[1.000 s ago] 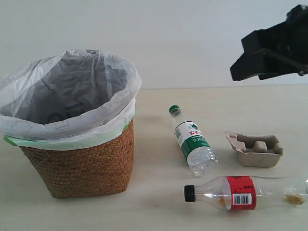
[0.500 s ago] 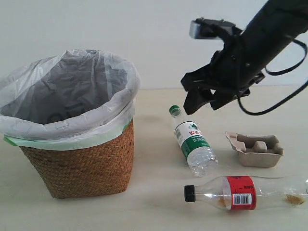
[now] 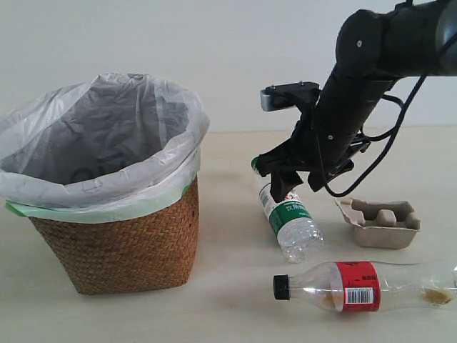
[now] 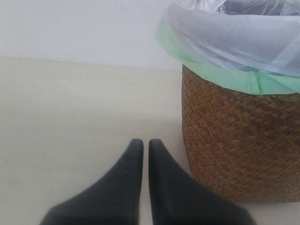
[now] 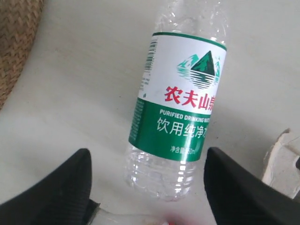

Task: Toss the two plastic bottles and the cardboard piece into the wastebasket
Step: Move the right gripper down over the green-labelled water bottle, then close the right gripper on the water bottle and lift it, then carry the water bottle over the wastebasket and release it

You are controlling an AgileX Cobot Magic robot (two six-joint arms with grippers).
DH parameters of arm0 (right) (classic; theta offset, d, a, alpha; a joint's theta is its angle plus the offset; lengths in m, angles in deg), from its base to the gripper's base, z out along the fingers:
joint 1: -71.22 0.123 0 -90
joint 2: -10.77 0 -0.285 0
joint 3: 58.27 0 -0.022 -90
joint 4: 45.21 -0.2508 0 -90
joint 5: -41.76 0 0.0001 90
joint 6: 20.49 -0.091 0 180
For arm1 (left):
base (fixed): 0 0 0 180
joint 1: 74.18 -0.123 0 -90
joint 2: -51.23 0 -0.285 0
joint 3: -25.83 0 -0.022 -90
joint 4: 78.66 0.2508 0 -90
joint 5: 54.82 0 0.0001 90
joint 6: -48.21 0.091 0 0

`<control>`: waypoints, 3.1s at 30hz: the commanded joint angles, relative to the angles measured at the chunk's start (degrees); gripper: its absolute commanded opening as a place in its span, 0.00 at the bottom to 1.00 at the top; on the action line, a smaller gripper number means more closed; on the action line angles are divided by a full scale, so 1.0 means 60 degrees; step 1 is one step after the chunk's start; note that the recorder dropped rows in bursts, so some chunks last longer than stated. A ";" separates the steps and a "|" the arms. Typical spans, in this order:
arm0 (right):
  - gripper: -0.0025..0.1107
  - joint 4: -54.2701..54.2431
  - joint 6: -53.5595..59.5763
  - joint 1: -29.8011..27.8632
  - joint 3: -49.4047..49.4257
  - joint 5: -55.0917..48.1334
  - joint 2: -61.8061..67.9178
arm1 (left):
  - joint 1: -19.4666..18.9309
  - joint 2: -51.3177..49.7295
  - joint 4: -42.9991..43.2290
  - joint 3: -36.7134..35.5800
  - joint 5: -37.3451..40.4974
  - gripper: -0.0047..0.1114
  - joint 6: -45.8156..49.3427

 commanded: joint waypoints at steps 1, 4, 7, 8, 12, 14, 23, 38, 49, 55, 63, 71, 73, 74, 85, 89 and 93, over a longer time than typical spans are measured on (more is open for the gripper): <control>0.56 0.0112 0.0137 0.0010 -0.0069 0.0160 0.0312 | -0.0021 0.0024 0.0047 -0.0038 -0.0063 0.07 -0.0052; 0.56 0.0112 0.0149 0.0010 -0.0069 0.0257 0.0487 | -0.0021 0.0024 0.0047 -0.0038 -0.0063 0.07 -0.0052; 0.56 0.0152 0.0153 0.0010 -0.0069 0.0338 0.0689 | -0.0021 0.0024 0.0047 -0.0038 -0.0063 0.07 -0.0052; 0.56 0.0149 0.0153 0.0010 -0.0069 0.0363 0.0771 | -0.0021 0.0024 0.0047 -0.0038 -0.0063 0.07 -0.0052; 0.56 0.0236 0.0153 0.0010 -0.0069 0.0534 0.0923 | -0.0021 0.0024 0.0047 -0.0038 -0.0063 0.07 -0.0052; 0.56 0.0236 0.0153 0.0010 -0.0069 0.0600 0.1011 | -0.0021 0.0024 0.0047 -0.0038 -0.0063 0.07 -0.0052; 0.56 0.0195 0.0128 0.0010 -0.0069 0.0983 0.1551 | -0.0021 0.0024 0.0047 -0.0038 -0.0063 0.07 -0.0052; 0.56 0.0120 0.0153 0.0010 -0.0069 0.1364 0.2237 | -0.0021 0.0024 0.0047 -0.0038 -0.0063 0.07 -0.0052; 0.56 0.0022 0.0403 0.0010 -0.0069 0.1309 0.2418 | -0.0021 0.0024 0.0047 -0.0038 -0.0063 0.07 -0.0052; 0.56 -0.0033 0.0403 0.0010 -0.0069 0.1352 0.2679 | -0.0021 0.0024 0.0047 -0.0038 -0.0063 0.07 -0.0052; 0.36 -0.0033 0.0403 0.0010 -0.0069 0.1412 0.2679 | -0.0021 0.0024 0.0047 -0.0038 -0.0063 0.07 -0.0052; 0.02 -0.0162 0.0318 0.0010 -0.0349 0.1097 0.2551 | -0.0021 0.0024 0.0047 -0.0038 -0.0063 0.07 -0.0052; 0.02 -0.0294 0.0318 0.0010 -0.0437 0.1077 0.2351 | -0.0021 0.0024 0.0047 -0.0038 -0.0063 0.07 -0.0052; 0.02 -0.0314 0.0318 0.0010 -0.0453 0.1114 0.2232 | -0.0021 0.0024 0.0047 -0.0038 -0.0063 0.07 -0.0052; 0.02 -0.0232 -0.0453 -0.0007 0.0164 0.3524 -0.0747 | -0.0021 0.0024 0.0047 -0.0038 -0.0063 0.07 -0.0052; 0.02 -0.0232 -0.0810 -0.0007 0.2534 0.6673 -0.2295 | -0.0021 0.0024 0.0047 -0.0038 -0.0063 0.07 -0.0052; 0.02 -0.0232 -0.0723 -0.0007 0.6044 1.1005 -0.3949 | -0.0021 0.0024 0.0047 -0.0038 -0.0063 0.07 -0.0052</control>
